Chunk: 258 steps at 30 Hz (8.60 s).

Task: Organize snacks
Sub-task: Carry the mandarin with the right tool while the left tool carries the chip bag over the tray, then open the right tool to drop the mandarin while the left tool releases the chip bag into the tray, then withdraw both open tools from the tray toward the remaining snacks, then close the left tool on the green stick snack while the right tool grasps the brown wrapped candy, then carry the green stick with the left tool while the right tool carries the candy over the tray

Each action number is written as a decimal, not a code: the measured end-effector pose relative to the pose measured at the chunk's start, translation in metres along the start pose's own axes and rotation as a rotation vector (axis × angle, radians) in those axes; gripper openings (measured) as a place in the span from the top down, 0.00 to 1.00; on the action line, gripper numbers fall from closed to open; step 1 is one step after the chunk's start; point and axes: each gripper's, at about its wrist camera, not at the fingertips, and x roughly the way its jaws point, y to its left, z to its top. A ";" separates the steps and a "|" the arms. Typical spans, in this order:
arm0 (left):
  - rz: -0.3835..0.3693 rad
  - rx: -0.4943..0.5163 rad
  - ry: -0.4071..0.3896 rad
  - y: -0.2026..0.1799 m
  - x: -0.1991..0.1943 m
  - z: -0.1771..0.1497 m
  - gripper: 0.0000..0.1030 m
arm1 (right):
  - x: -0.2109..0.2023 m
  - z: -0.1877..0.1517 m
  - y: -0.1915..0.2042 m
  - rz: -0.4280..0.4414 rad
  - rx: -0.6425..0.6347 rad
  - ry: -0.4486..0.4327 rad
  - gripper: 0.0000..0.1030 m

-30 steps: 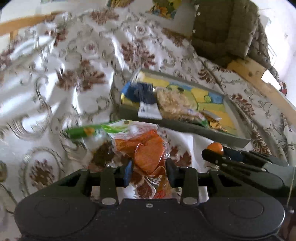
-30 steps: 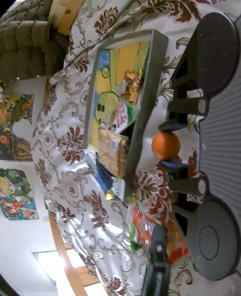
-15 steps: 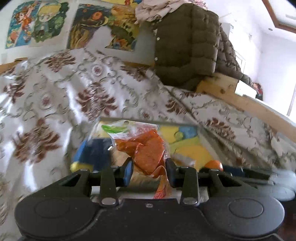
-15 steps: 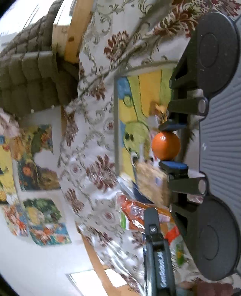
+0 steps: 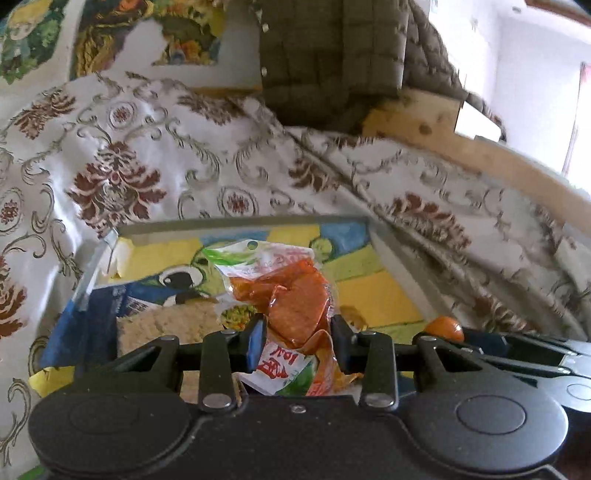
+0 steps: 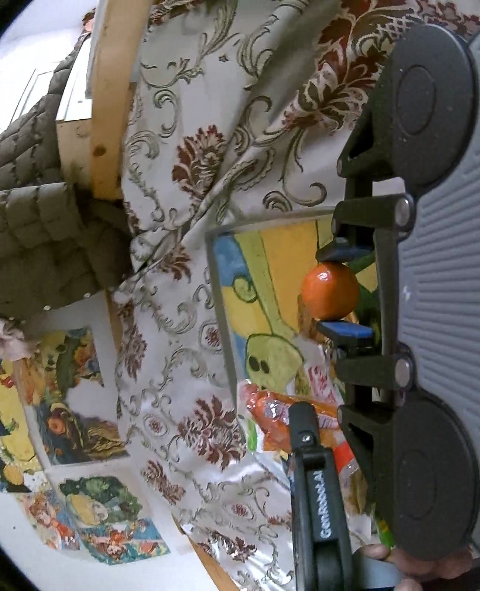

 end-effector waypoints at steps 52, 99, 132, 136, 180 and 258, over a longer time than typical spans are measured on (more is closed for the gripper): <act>0.235 -0.109 -0.210 -0.003 -0.199 0.018 0.01 | -0.137 0.042 0.009 0.088 0.038 -0.258 0.00; 0.447 -0.124 0.035 0.064 -0.341 -0.108 0.01 | -0.238 -0.097 0.129 0.274 -0.263 -0.052 0.00; 0.363 0.348 0.304 0.159 -0.197 -0.070 0.01 | -0.098 -0.115 0.211 0.485 -0.346 0.242 0.00; 0.313 0.426 0.302 0.157 -0.172 -0.060 0.01 | -0.083 -0.112 0.212 0.499 -0.309 0.248 0.00; 0.188 0.244 0.510 0.150 -0.129 -0.062 0.81 | -0.043 -0.106 0.225 0.521 -0.105 0.250 0.89; -0.095 -0.172 0.085 0.002 -0.007 0.015 0.82 | -0.003 0.001 0.005 0.081 0.292 -0.092 0.99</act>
